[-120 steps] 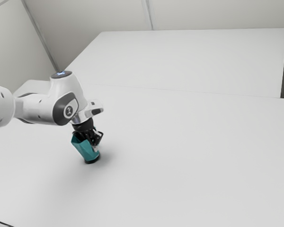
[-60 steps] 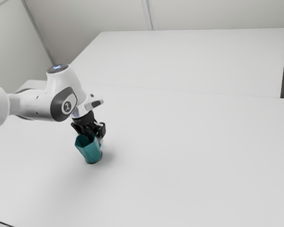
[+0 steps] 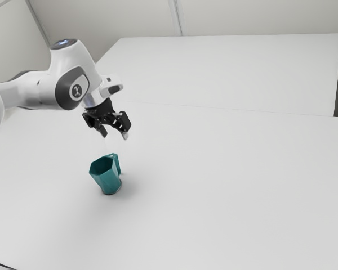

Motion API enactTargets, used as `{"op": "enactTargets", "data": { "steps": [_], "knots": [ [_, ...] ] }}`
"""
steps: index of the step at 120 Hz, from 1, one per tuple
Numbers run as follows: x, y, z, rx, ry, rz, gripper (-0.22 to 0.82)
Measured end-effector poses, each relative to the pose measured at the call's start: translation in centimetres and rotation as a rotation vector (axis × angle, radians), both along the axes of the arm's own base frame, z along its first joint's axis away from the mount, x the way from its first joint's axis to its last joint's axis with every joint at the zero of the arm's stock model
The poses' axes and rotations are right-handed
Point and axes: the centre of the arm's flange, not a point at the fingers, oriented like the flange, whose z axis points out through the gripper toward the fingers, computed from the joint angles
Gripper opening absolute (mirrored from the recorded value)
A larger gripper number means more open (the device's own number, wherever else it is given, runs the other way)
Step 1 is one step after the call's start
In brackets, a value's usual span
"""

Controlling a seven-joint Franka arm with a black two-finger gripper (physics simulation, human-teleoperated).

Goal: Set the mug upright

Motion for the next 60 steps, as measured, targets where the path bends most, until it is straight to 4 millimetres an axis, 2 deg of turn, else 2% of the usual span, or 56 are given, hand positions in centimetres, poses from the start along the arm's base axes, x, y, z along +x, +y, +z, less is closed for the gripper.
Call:
{"op": "enactTargets", "data": {
  "steps": [20,34,46,60],
  "knots": [
    [2.0,0.0,3.6,-0.006,0.039,-0.001,0.54],
    [3.2,0.1,7.6,-0.002,0.046,-0.005,0.56],
    [3.6,0.2,10.8,0.001,0.053,-0.007,0.57],
    [3.4,0.4,13.5,0.003,0.069,-0.006,0.57]
  ]
}}
